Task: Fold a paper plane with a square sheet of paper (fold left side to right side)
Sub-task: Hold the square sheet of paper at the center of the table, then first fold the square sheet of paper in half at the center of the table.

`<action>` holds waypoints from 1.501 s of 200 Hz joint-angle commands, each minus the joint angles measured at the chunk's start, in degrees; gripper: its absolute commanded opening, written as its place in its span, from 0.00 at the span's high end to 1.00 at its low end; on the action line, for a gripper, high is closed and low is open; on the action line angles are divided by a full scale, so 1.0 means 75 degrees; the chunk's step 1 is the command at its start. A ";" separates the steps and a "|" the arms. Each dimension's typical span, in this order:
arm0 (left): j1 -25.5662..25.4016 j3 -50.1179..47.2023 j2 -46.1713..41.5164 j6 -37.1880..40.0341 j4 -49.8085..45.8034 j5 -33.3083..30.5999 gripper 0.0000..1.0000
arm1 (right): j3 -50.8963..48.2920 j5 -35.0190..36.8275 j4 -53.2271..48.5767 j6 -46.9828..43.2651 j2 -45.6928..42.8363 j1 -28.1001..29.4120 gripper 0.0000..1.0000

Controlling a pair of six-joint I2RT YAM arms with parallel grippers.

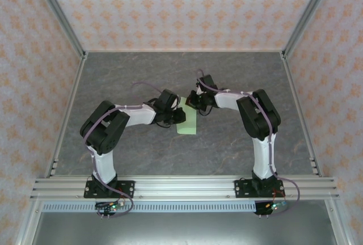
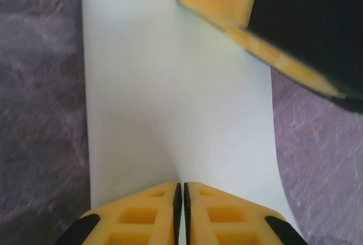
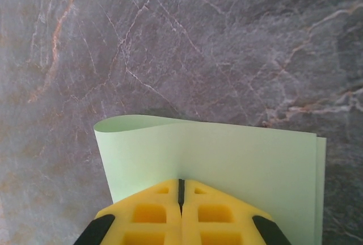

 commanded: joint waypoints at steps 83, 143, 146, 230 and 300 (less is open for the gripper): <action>-0.0221 -0.1754 -0.1003 0.0404 0.0059 0.0645 0.85 | 0.0066 0.0639 -0.1022 -0.0267 0.0407 -0.0005 0.94; -0.0338 -0.2192 -0.1468 0.0650 -0.0122 0.0681 0.85 | 0.0078 0.0719 -0.1135 -0.0331 0.0386 0.0000 0.94; -0.0343 -0.2214 -0.1485 0.0650 -0.0114 0.0703 0.85 | 0.0078 0.0720 -0.1136 -0.0331 0.0378 0.0004 0.94; -0.0426 -0.2394 -0.2985 0.0440 -0.0532 0.0709 0.83 | 0.0102 0.0668 -0.1139 -0.0475 0.0321 0.0056 0.94; 0.0379 -0.0686 -0.1913 0.0349 -0.0689 0.1020 0.80 | 0.0044 0.0744 -0.1164 -0.0549 0.0226 0.0080 0.93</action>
